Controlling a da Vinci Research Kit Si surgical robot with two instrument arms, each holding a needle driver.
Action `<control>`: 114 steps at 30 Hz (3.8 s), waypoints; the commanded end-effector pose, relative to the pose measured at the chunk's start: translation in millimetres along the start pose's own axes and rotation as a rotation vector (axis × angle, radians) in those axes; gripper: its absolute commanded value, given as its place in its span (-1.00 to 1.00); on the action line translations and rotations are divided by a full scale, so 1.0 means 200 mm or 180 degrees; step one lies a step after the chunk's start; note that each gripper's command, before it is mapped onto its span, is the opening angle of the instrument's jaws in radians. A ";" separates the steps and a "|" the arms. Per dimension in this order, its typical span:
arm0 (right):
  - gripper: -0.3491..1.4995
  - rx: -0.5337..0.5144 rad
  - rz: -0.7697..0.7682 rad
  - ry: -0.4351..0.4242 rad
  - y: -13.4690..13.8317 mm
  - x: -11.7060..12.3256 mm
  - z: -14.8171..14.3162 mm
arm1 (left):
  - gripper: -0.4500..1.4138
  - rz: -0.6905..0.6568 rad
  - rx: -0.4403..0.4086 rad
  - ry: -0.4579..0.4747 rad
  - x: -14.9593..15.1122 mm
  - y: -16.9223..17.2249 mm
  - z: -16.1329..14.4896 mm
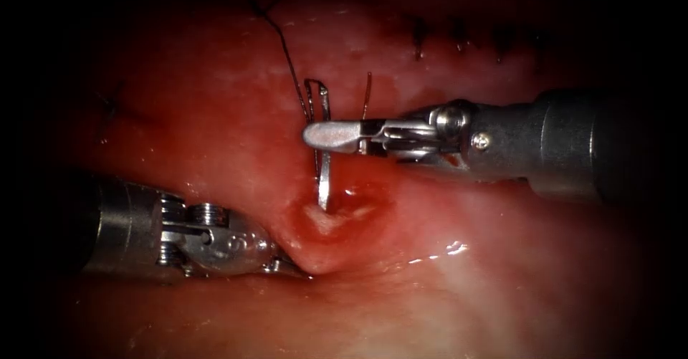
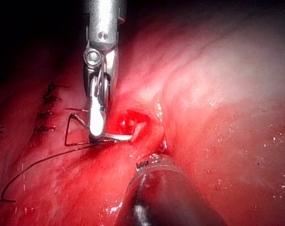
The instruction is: Wound Closure
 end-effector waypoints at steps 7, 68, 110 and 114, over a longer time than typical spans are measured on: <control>-1.00 -0.0020 0.0149 -0.0369 0.009 -0.004 0.008 | -1.00 0.0005 -0.0005 0.0003 0.001 0.000 0.004; -1.00 -0.0135 -0.0230 0.0279 0.027 0.029 -0.019 | -1.00 0.0248 -0.0166 0.0328 0.024 0.005 -0.032; -1.00 -0.0065 -0.0318 0.0354 0.034 0.046 -0.021 | -0.95 0.0934 -0.0302 0.1572 0.043 -0.004 -0.026; -1.00 -0.0062 -0.0320 0.0344 0.035 0.045 -0.021 | -0.96 0.0923 -0.0208 0.1537 0.039 -0.009 -0.021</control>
